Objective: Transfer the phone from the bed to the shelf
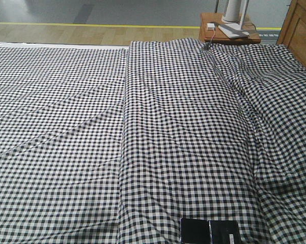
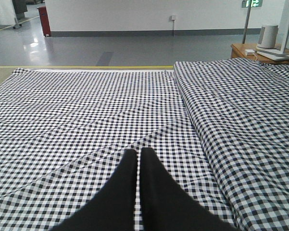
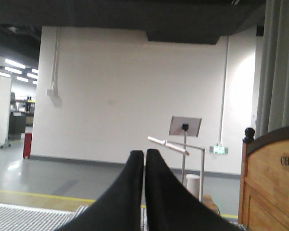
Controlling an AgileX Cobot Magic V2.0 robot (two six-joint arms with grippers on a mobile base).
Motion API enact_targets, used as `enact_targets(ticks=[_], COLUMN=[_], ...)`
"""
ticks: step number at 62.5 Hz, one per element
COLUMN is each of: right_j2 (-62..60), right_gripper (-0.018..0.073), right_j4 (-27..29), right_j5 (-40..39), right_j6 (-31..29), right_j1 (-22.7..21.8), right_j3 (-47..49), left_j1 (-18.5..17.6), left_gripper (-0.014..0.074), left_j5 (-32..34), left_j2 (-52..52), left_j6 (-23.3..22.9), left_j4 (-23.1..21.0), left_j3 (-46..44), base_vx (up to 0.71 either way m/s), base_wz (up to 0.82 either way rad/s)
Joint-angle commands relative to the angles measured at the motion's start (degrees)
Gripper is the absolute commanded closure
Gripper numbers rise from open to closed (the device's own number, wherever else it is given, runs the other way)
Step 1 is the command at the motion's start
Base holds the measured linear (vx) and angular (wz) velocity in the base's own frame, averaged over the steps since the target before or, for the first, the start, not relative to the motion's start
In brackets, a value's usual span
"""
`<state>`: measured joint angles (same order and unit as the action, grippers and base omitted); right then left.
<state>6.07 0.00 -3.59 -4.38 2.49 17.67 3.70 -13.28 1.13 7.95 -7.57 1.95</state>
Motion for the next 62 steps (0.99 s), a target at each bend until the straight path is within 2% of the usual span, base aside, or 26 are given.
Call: enact_targets(ticks=[1, 10, 18, 29, 34, 39, 52, 62], right_j2=[5.33, 13.87, 20.41, 28.20, 30.90, 32.88, 36.00, 36.44], right_gripper=[0.0568, 0.0567, 0.0559, 0.0477, 0.0389, 0.0258, -0.0169, -0.0161], right_j4=[-0.78, -0.78, -0.78, -0.60, -0.49, -0.49, -0.49, -0.54], right_j5=[0.14, 5.77, 7.25, 7.67, 7.96, 8.07, 8.35, 10.63], right_j6=[-0.52, -0.52, -0.47, -0.13, 1.50, 3.86, 6.08, 6.08], right_j1=[0.04, 0.04, 0.04, 0.04, 0.04, 0.04, 0.04, 0.04], right_j3=[5.92, 12.61, 16.04, 16.75, 16.75, 16.75, 16.75, 16.75], left_j1=[0.11, 0.11, 0.11, 0.11, 0.11, 0.11, 0.11, 0.11], left_gripper=[0.0596, 0.0596, 0.0596, 0.0596, 0.0596, 0.0596, 0.0596, 0.0596], left_j5=[4.18, 4.18, 4.18, 4.18, 4.18, 4.18, 4.18, 4.18], left_j2=[0.38, 0.38, 0.38, 0.38, 0.38, 0.38, 0.38, 0.38], left_j6=[-0.22, -0.22, -0.22, -0.22, -0.22, -0.22, -0.22, -0.22], left_j4=[-0.36, -0.36, -0.36, -0.36, -0.36, -0.36, -0.36, -0.36], left_j3=[0.14, 0.14, 0.14, 0.14, 0.14, 0.14, 0.14, 0.14], base_vx=[0.00, 0.00, 0.00, 0.00, 0.00, 0.00, 0.00, 0.00], base_wz=[0.00, 0.00, 0.00, 0.00, 0.00, 0.00, 0.00, 0.00])
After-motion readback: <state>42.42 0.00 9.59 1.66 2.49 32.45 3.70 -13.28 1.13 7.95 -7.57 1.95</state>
